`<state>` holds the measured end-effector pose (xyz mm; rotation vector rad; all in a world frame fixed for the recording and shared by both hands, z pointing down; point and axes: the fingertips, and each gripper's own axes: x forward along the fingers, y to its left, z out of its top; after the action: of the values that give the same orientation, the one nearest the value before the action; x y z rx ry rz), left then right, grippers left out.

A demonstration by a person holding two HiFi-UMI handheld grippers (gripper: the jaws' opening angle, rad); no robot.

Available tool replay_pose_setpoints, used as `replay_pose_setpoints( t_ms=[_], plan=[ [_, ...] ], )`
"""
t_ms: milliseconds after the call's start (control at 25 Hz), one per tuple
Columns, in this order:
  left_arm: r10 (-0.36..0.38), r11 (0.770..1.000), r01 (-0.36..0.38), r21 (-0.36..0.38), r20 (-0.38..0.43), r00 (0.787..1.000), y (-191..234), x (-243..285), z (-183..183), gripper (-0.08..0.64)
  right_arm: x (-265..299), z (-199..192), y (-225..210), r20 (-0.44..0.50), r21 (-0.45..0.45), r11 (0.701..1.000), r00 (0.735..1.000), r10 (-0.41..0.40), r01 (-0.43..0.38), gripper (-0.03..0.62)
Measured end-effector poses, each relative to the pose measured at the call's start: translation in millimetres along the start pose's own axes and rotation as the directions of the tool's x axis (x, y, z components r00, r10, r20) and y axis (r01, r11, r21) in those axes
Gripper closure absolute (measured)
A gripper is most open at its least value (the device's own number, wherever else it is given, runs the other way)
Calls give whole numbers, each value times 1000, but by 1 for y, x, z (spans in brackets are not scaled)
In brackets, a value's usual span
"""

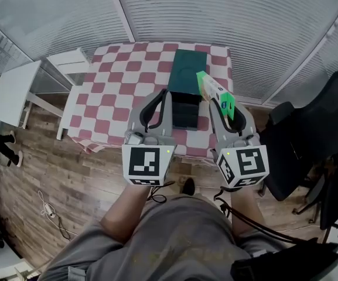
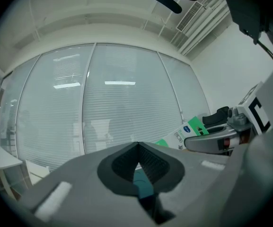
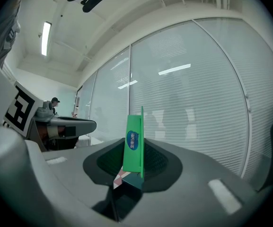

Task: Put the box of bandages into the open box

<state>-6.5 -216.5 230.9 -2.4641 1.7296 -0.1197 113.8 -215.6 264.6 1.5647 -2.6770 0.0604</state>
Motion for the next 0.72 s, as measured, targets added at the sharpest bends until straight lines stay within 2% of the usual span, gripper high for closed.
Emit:
replay_pose_setpoints(
  t_ms=[400,720],
  plan=[
    [-19,998,17,-62,-46,999,25,23,-31,560,32,-43,1,-113,-3,1000,994,0,0,477],
    [-21,990,-1,-142,-155,988,54,27,-92,560,55,-126,13,-271,38,999,962,11,-1,477]
  ],
)
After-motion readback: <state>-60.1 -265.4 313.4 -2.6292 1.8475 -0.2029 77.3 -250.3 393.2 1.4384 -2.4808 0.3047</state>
